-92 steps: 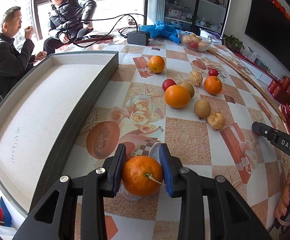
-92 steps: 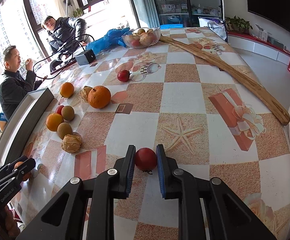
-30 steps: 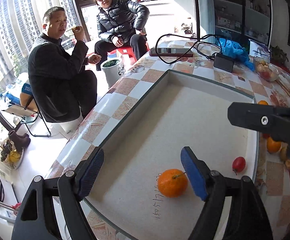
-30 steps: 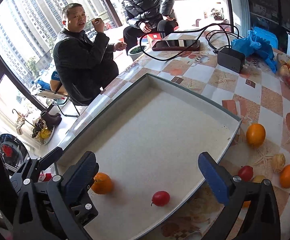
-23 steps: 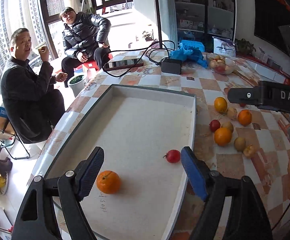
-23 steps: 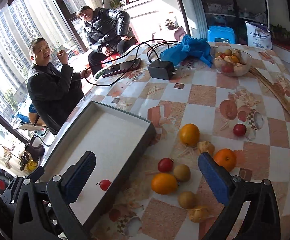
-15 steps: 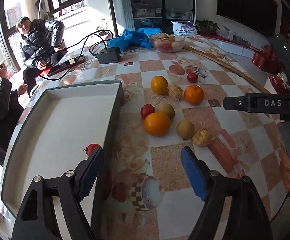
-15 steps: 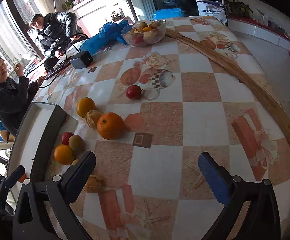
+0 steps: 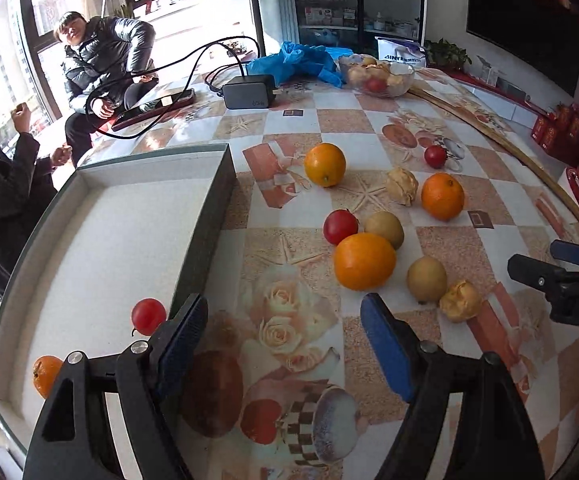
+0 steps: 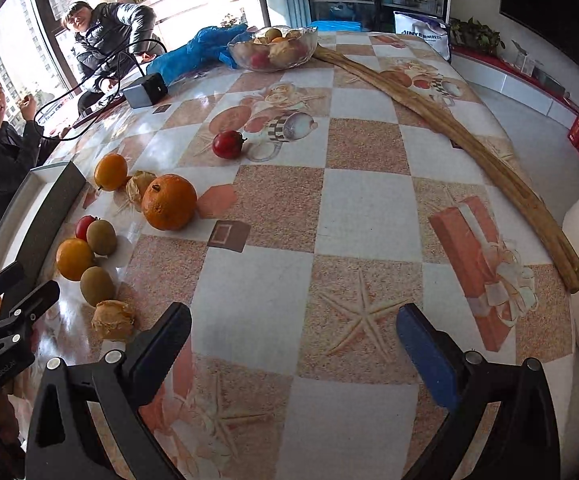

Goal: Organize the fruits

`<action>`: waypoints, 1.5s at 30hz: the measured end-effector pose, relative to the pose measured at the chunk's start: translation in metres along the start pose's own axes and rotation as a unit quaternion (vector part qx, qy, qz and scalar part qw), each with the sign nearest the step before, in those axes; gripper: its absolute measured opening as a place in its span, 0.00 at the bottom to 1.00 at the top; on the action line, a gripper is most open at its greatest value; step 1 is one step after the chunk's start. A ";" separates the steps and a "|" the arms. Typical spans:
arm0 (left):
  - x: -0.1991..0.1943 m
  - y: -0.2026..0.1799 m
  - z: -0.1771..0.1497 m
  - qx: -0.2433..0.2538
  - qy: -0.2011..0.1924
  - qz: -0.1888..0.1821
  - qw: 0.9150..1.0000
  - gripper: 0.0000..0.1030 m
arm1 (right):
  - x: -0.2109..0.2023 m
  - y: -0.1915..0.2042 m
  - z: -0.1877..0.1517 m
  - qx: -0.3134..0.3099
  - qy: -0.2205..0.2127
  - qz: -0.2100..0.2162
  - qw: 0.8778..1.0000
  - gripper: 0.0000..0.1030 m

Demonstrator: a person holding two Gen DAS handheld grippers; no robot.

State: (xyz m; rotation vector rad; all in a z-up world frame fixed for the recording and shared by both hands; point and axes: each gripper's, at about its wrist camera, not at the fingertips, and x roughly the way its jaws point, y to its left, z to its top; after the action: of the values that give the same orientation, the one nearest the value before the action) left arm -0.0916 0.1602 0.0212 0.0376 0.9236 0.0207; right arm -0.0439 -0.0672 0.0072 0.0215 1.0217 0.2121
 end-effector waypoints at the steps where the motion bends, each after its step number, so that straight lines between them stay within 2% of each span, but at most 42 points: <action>1: -0.003 -0.005 0.001 0.006 -0.006 -0.005 1.000 0.80 | 0.000 0.000 0.000 0.001 -0.002 0.001 1.000 1.00; 5: 0.001 -0.023 0.010 0.022 -0.006 -0.007 1.000 0.80 | -0.001 0.000 -0.001 0.002 -0.005 0.003 1.000 1.00; 10: 0.022 -0.021 0.021 -0.022 0.020 -0.020 0.999 0.77 | -0.007 0.001 -0.009 -0.002 -0.005 0.025 1.000 1.00; 13: 0.032 -0.019 0.023 -0.042 0.031 -0.026 0.998 0.60 | -0.010 0.004 -0.013 -0.009 -0.005 0.037 0.999 1.00; 14: 0.033 -0.019 0.024 -0.044 0.029 -0.020 0.998 0.52 | -0.011 0.006 -0.014 -0.013 -0.005 0.041 0.999 1.00; 15: 0.033 -0.021 0.024 -0.041 0.024 -0.012 0.999 0.39 | -0.011 0.009 -0.015 -0.017 -0.005 0.044 0.999 1.00; 19: 0.029 -0.019 0.018 -0.036 0.017 -0.002 0.999 0.39 | -0.013 0.027 -0.018 -0.047 -0.009 0.060 0.997 1.00; 24: 0.012 -0.005 -0.008 -0.043 0.002 0.017 0.999 0.38 | -0.006 0.061 -0.018 -0.092 -0.012 0.074 0.993 1.00; 28: 0.000 0.003 -0.024 -0.051 -0.006 0.026 0.998 0.37 | 0.003 0.087 -0.015 -0.123 -0.020 0.070 0.990 1.00; 30: -0.001 0.007 -0.026 -0.057 -0.008 0.028 0.998 0.37 | 0.006 0.096 -0.014 -0.133 -0.023 0.065 0.989 0.89; 32: -0.001 0.008 -0.026 -0.057 -0.009 0.029 0.998 0.37 | 0.005 0.103 -0.015 -0.146 -0.032 0.046 0.988 0.63; 33: -0.001 0.008 -0.025 -0.056 -0.010 0.030 0.998 0.37 | 0.004 0.105 -0.016 -0.153 -0.035 0.045 0.987 0.56; 35: 0.001 0.006 -0.025 -0.053 -0.013 0.032 0.998 0.36 | 0.000 0.104 -0.019 -0.158 -0.037 0.047 0.986 0.29; 40: 0.000 0.004 -0.026 -0.061 -0.021 0.021 0.998 0.36 | -0.013 0.072 -0.032 -0.115 -0.045 0.038 0.992 0.27; 45: -0.001 -0.002 -0.028 -0.048 -0.026 0.011 0.998 0.36 | -0.025 0.036 -0.045 -0.056 -0.059 0.032 0.996 0.27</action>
State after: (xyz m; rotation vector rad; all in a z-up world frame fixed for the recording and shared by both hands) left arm -0.1146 0.1587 0.0049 -0.0410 0.8683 0.0848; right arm -0.1009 -0.0406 0.0089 -0.0351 0.8900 0.3231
